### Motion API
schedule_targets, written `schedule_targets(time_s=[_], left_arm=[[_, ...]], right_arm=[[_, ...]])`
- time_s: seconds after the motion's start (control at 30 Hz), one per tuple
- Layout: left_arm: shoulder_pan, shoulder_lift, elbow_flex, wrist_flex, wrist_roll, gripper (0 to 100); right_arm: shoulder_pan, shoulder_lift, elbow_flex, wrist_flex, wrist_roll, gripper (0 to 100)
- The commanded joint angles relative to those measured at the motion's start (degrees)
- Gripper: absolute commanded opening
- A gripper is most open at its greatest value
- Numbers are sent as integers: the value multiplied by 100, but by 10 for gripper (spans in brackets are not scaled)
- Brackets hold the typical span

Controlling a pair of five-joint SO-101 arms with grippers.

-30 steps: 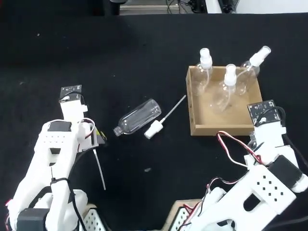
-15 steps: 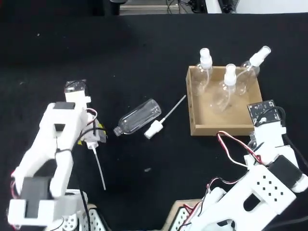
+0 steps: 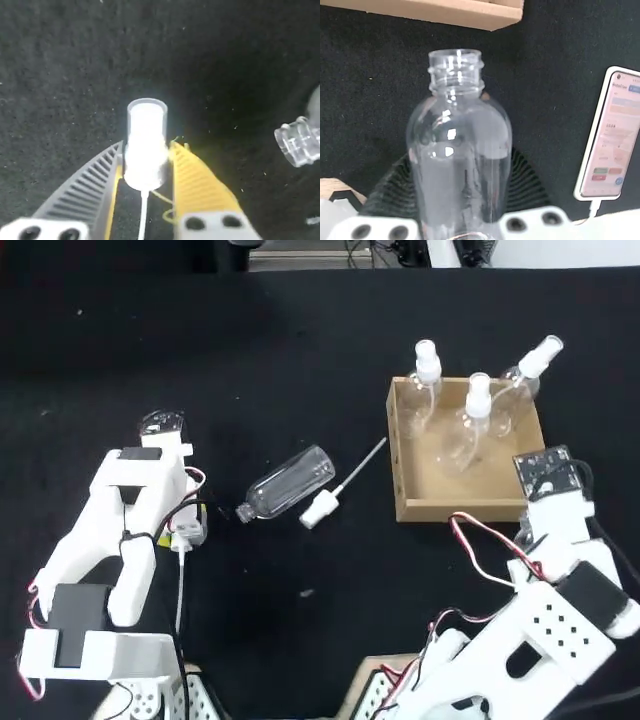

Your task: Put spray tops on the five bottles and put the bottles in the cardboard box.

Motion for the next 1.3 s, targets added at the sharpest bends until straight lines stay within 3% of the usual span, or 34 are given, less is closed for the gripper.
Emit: schedule_targets(time_s=[0.0, 0.17, 0.37, 0.5, 0.63, 0.73, 0.93, 1.13, 1.27], left_arm=[[22, -18, -374, 88, 53, 27], [22, -202, -1051, 756, 9, 30], [13, -1477, -2053, 1415, 44, 30], [-215, -2391, -2378, 1275, 53, 30], [-391, -2998, -2765, 730, 281, 30], [-330, -3226, -3319, 519, 721, 30], [585, -3262, -4277, 70, 941, 30], [1560, -3270, -4277, -1380, 949, 30], [2088, -3323, -4277, -1723, 1029, 30]], right_arm=[[-378, -180, -760, 492, 9, 11], [-1371, -180, -1640, 1275, -888, 11], [-3974, -180, -1815, 1231, -2927, 11], [-5626, -180, -1815, 721, -4193, 11], [-6734, -233, -1525, -70, -4738, 11], [-7121, -558, -769, -1046, -4730, 11], [-7174, -1736, 1262, -3367, -4774, 11], [-7174, -2615, 2457, -4413, -4782, 11], [-7165, -3055, 3152, -5064, -4782, 11]])
